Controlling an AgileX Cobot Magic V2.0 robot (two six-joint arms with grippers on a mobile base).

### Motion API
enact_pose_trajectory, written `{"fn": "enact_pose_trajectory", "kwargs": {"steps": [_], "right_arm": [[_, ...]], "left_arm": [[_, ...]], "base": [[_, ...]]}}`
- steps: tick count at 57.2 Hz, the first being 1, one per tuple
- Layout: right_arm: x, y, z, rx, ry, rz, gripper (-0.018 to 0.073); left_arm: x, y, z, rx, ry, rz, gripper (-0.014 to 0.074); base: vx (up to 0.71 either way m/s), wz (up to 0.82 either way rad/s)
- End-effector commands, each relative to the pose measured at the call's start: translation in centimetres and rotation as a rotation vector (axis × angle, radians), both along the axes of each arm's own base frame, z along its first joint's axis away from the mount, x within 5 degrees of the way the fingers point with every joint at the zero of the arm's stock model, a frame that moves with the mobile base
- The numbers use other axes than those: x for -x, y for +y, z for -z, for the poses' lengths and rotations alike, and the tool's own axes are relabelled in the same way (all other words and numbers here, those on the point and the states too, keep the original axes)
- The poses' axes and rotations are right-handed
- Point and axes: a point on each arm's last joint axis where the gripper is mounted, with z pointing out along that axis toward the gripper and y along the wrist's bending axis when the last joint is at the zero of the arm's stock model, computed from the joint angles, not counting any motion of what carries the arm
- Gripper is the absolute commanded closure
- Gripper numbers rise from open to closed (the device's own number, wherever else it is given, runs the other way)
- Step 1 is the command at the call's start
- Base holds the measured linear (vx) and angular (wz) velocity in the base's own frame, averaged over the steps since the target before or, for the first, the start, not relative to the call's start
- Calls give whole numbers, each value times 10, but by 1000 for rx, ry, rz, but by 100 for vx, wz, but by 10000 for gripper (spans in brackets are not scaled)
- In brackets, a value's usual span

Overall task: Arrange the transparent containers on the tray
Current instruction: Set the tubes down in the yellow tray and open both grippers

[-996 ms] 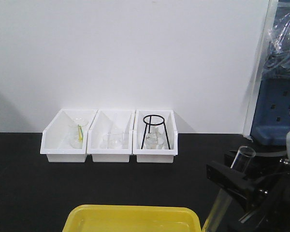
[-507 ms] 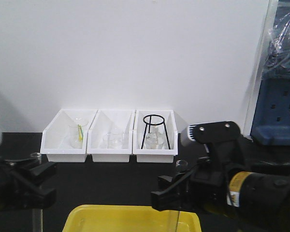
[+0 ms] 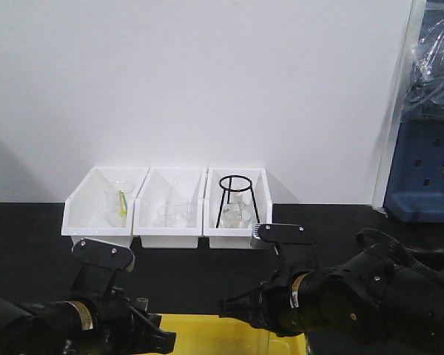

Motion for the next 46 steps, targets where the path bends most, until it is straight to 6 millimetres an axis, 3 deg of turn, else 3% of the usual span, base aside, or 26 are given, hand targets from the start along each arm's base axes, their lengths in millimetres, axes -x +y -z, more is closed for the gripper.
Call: {"fn": "enact_pose_trajectory", "kwargs": {"steps": [1, 10, 30, 37, 46], "right_arm": [[-7, 2, -21, -50, -104, -13, 567], [-14, 6, 2, 3, -63, -37, 563], [-23, 12, 43, 60, 25, -45, 521], [-24, 13, 50, 68, 39, -44, 473], [-25, 14, 50, 58, 26, -47, 346]], "left_arm": [[-12, -7, -11, 86, -94, -28, 387], [-22, -12, 12, 108, -57, -66, 383], [-29, -15, 44, 111, 31, -114, 356], [-30, -15, 49, 104, 43, -115, 325], [-31, -16, 49, 105, 41, -115, 274]], "base": [[0, 0], [0, 0], [0, 0], [0, 0], [0, 0]]}}
